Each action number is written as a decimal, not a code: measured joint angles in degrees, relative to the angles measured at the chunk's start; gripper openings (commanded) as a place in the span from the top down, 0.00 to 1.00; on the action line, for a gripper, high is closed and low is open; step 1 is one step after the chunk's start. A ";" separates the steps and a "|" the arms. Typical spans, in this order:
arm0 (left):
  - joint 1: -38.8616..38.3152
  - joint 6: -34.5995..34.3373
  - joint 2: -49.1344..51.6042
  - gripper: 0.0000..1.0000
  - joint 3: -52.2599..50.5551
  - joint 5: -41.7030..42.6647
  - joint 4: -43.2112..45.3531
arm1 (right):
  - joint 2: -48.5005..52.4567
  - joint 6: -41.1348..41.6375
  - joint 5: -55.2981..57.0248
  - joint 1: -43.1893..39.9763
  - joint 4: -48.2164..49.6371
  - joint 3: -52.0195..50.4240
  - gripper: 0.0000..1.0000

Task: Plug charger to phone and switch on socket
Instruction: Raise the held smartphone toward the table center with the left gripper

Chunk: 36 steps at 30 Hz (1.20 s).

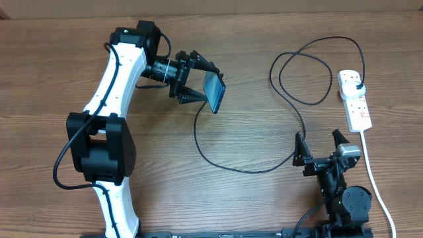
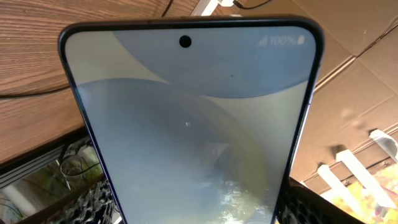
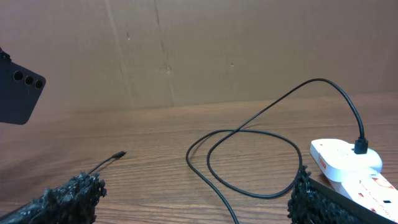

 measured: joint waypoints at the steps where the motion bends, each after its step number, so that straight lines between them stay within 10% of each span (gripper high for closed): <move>1: 0.00 -0.02 0.00 0.21 0.00 0.15 0.00 | 0.00 0.00 -0.02 0.02 0.00 0.00 0.00; 36: 0.00 0.33 0.00 0.23 0.00 1.73 0.00 | 0.00 0.04 -0.28 0.00 0.11 0.00 0.00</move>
